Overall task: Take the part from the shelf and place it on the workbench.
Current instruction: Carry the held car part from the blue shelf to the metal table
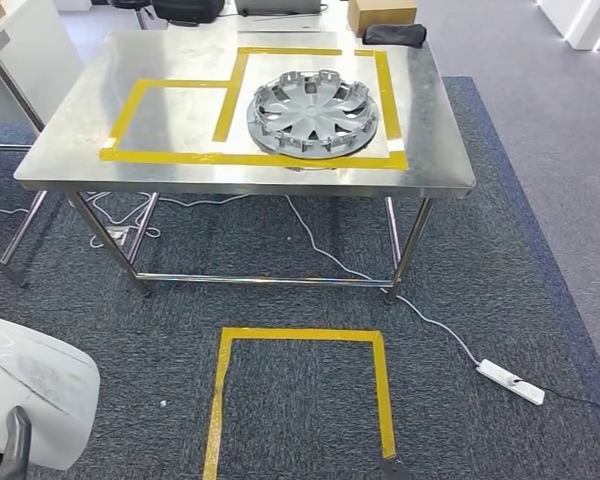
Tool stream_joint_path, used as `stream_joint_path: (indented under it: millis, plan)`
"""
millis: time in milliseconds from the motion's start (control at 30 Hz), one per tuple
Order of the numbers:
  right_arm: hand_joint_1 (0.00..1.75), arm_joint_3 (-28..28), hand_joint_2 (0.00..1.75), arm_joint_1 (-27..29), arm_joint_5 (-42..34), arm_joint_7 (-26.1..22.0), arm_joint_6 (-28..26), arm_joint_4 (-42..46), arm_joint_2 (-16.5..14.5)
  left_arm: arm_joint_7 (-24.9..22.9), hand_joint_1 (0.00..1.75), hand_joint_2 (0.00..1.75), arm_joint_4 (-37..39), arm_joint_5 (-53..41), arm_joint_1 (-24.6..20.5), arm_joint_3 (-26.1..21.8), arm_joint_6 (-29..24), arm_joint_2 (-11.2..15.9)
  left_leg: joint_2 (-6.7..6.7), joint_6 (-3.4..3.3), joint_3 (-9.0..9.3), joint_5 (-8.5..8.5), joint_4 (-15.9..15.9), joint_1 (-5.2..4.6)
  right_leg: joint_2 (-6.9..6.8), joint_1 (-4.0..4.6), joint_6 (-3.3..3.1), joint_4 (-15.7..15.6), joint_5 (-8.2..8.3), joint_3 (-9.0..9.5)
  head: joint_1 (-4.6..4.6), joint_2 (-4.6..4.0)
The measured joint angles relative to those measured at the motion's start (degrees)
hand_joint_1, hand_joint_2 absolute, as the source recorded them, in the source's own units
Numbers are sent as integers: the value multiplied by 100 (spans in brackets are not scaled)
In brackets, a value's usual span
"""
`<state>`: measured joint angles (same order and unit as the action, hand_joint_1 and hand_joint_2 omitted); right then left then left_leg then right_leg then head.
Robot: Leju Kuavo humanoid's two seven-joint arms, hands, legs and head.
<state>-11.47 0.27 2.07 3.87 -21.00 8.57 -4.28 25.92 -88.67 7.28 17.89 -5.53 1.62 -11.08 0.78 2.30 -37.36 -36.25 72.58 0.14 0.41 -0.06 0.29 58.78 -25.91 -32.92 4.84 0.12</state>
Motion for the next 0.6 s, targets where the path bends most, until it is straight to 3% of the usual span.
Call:
stream_joint_path:
  millis: [33, 67, 133, 200, 300, 333, 400, 467, 500, 533, 567, 600]
  plan:
    - [0, 0, 0, 5, -1, 0, 0, 0, 0, 0, 175, 175, 0, 0, 3, 0, -1, 2, -1, 10, -71, 34, -68, 11, 1, -15, 12, 0, -49, 60, 1, 1]
    - [0, 0, 0, 8, -1, 0, 0, 0, 0, 0, 175, 175, 0, 0, 4, -1, -2, 3, -3, 22, -58, 212, -281, 24, 3, -33, 31, 0, -99, 128, -1, 0]
    - [0, 0, 0, 14, -1, 0, -1, -2, 2, 0, 175, 175, 2, 4, 3, -1, -5, 5, -51, 47, 69, 760, -919, 62, 9, -48, 96, 11, -210, 230, -24, 0]
    - [0, 0, 0, 5, -1, 0, -3, -3, 4, -9, 175, 175, 5, 8, 2, 3, -8, 4, -114, 17, 148, 1018, -1337, 85, 9, -41, 188, 0, -334, 321, -45, -1]
    - [0, 0, 0, -2, -2, -1, -7, -2, 4, -17, 175, 175, 6, 14, 11, 6, -12, 7, -92, -131, 241, 1062, -1439, 93, -13, -45, 323, 20, -372, 471, -32, -1]
    - [0, 0, 0, -5, -1, -1, -7, -2, 4, -17, 175, 175, 7, 17, 16, 5, -14, 7, -86, -181, 296, 1090, -1444, 92, -18, -51, 348, 146, -412, 434, -22, -1]
    - [0, -1, 0, -14, -1, -2, -7, -2, 4, -17, 175, 175, 7, 23, 18, 5, -16, 4, -86, -259, 388, 1080, -1443, 78, -20, -55, 378, 734, -650, 131, -8, -1]
    - [0, -3, 0, -13, 1, -2, -7, -2, 4, -17, 175, 175, 7, 23, 15, 7, -13, 4, -81, -297, 447, 1017, -1443, 53, -19, -51, 381, 1414, -959, -341, -3, -1]
    - [0, -3, 0, -6, 1, -2, -7, -2, 4, -17, 175, 175, 7, 23, 18, 7, -11, 5, -74, -305, 486, 976, -1443, 41, -19, -49, 376, 1568, -1050, -505, -2, -1]
    - [0, -3, 0, 6, 1, -3, -7, -2, 4, -17, 175, 175, 7, 23, 20, 7, -11, 5, -62, -307, 537, 932, -1443, 32, -19, -46, 361, 1534, -1043, -581, -3, -1]
    - [0, -3, 0, 17, 0, -3, -7, -2, 4, -17, 175, 175, 7, 24, 20, 7, -11, 5, -49, -302, 601, 882, -1443, 24, -19, -39, 337, 1308, -902, -564, -2, -1]
    - [0, -2, 0, 29, -1, -4, -7, -2, 4, -17, 175, 175, 7, 24, 20, 7, -11, 4, -40, -293, 665, 831, -1443, 18, -19, -26, 297, 960, -642, -485, -2, -1]
